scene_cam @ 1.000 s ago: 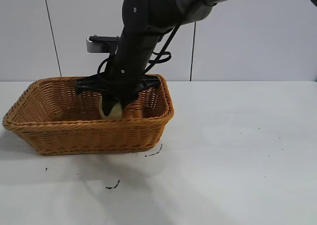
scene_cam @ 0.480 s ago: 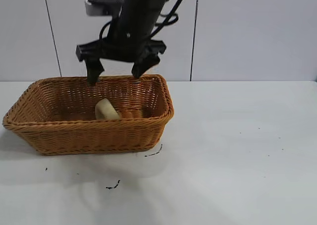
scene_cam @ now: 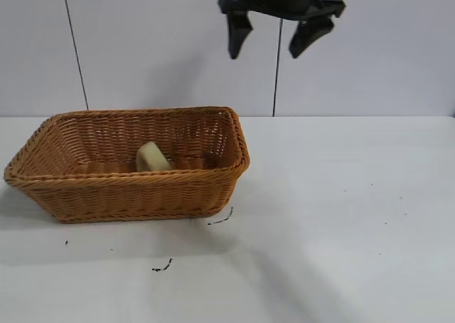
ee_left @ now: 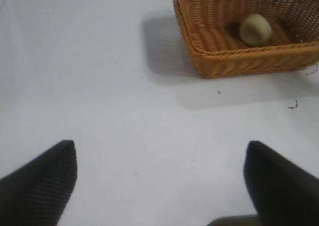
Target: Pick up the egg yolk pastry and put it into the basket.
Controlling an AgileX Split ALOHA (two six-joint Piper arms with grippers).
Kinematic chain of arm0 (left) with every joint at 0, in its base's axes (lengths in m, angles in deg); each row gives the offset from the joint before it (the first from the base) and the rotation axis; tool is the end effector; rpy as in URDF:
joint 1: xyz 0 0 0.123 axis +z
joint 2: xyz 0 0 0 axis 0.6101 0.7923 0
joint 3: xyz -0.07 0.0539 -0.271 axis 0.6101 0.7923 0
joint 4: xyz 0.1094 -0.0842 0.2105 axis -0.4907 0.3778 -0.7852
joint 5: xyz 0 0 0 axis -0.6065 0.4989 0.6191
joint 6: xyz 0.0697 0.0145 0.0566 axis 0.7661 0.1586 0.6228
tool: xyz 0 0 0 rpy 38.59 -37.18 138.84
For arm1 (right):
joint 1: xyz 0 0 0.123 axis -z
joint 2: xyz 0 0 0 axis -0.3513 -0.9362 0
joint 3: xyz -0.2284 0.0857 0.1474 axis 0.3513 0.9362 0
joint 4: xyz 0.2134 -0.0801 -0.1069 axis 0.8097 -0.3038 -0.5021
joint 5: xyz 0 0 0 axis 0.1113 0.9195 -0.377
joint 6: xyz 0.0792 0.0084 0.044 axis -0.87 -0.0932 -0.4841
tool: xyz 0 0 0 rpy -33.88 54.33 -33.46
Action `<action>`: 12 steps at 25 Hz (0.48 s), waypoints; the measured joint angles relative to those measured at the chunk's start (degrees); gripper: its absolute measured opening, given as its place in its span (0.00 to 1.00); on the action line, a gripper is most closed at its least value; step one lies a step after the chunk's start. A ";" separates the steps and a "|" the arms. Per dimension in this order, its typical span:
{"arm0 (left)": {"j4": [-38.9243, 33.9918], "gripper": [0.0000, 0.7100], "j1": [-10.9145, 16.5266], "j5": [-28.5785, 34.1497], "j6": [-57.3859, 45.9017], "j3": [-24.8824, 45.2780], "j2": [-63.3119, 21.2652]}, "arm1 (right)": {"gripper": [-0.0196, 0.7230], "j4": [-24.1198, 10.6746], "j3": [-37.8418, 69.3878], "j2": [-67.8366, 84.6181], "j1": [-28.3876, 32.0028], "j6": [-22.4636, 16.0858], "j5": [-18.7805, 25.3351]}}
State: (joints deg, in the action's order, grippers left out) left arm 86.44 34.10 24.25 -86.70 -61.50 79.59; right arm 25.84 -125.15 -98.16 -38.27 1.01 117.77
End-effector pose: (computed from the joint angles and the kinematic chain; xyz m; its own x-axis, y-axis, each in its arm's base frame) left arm -0.0048 0.0033 0.2768 -0.4508 0.0731 -0.8896 0.0530 0.9971 0.0550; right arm 0.4594 0.1465 0.2758 -0.8086 -0.2086 -0.5501 -0.2662 0.9636 0.0260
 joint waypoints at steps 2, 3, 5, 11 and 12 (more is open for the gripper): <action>0.00 0.98 0.00 0.00 0.00 0.00 0.00 | 0.96 -0.33 0.00 0.04 3.87 0.65 1.97; 0.00 0.98 0.00 0.00 0.00 0.00 0.00 | 0.96 -0.38 0.00 0.04 5.41 0.88 2.74; 0.00 0.98 0.00 0.00 0.00 0.00 0.00 | 0.96 -0.38 0.00 0.04 8.77 1.06 4.00; 0.00 0.98 0.00 0.00 0.00 0.00 0.00 | 0.96 -0.39 0.00 0.04 14.24 1.23 10.17; 0.00 0.98 0.00 0.00 0.00 0.00 0.00 | 0.96 -0.45 0.00 0.04 14.66 1.27 11.63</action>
State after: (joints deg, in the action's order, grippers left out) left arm 86.44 34.10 24.25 -86.70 -61.50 79.59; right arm 25.40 -125.15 -98.11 -23.61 2.28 129.40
